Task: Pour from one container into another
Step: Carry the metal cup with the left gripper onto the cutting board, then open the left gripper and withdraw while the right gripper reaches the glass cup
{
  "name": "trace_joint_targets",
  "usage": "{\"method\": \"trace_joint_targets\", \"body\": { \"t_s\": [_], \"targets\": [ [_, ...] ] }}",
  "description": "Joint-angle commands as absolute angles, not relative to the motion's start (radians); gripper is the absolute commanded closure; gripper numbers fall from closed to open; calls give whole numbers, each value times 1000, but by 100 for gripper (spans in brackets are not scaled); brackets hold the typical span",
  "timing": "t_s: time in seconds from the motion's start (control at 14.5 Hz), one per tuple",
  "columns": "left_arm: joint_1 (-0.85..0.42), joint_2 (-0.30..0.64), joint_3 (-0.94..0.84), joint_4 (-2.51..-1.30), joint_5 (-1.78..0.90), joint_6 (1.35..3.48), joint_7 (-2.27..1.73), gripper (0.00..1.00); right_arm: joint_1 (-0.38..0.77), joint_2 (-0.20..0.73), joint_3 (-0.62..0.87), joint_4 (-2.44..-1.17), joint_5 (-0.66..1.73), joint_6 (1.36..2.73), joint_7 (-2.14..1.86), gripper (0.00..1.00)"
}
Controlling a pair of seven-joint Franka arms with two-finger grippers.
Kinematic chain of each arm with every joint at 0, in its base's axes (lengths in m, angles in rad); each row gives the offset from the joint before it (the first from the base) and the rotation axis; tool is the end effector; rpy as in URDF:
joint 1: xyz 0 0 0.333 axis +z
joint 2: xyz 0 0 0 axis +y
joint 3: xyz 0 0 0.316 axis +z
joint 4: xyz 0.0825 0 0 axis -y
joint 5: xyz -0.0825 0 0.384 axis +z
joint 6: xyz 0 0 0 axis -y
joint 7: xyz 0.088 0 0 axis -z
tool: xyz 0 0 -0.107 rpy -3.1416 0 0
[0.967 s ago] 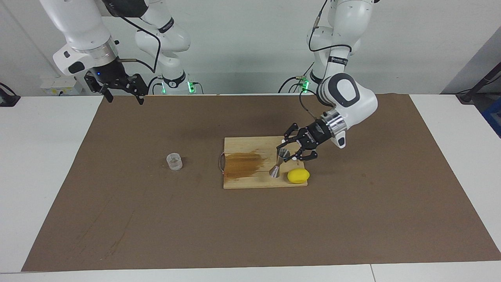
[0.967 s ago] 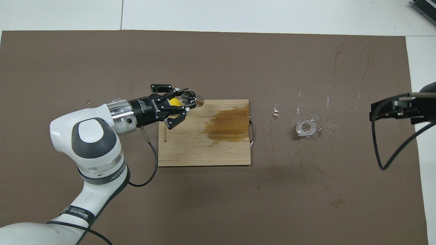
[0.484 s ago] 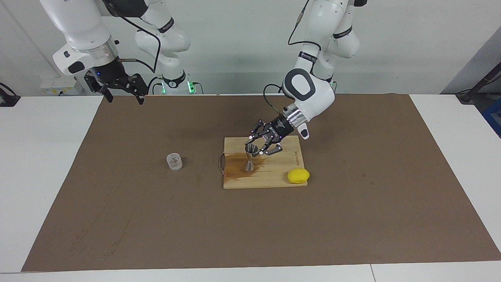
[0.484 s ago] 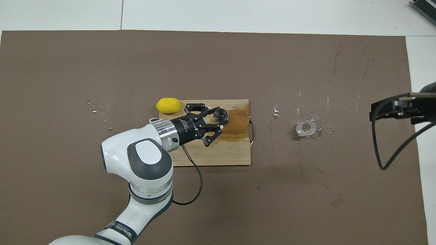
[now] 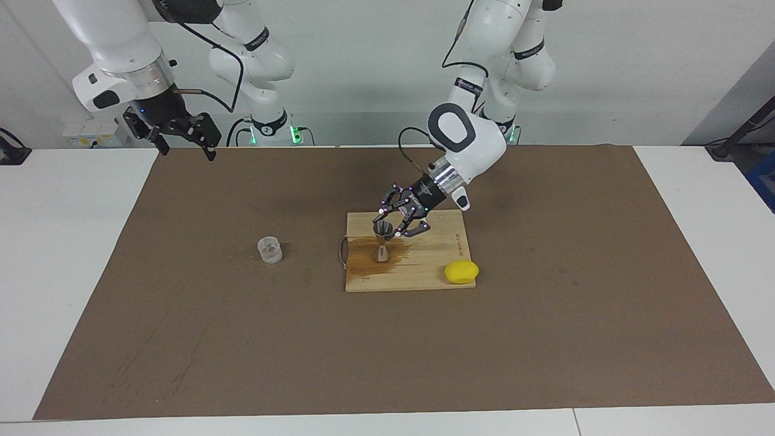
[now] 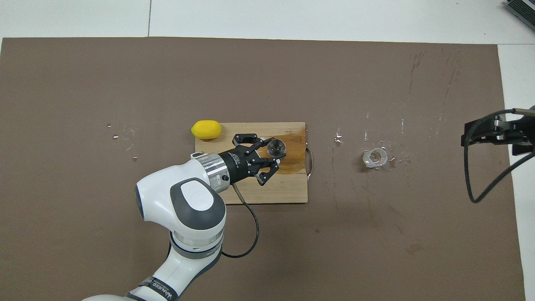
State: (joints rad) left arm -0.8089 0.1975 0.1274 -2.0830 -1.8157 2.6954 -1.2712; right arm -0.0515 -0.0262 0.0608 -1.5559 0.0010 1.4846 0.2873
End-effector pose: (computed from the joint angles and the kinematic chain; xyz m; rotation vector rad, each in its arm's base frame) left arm 0.4733 -0.3447 0.3470 1.0273 1.9777 -0.8086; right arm 0.5376 0.0056 0.6384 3.1033 -0.4342 -0.0698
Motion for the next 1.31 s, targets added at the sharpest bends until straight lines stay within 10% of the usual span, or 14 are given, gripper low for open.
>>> {"method": "trace_joint_targets", "body": {
  "t_s": [0.0,0.76,0.83,1.04,1.24],
  "targets": [
    [-844,212,141,-2053,-1836,2738,-1287,100,-66,-35,66,-1572,60,1482,533,0],
    [-867,225,143,-2048,-1829,2764,-1287,100,-234,102,64,-1845,461,1720,1169,0],
    [-867,225,143,-2049,-1829,2764,-1287,90,-251,124,64,-1853,478,1735,1167,0],
    [-867,225,144,-2049,-1822,2766,-1287,0,-267,172,66,-1890,483,1787,1134,0],
    [-867,225,144,-2049,-1813,2766,-1287,0,-275,189,66,-1988,569,1894,1062,0]
  ]
}}
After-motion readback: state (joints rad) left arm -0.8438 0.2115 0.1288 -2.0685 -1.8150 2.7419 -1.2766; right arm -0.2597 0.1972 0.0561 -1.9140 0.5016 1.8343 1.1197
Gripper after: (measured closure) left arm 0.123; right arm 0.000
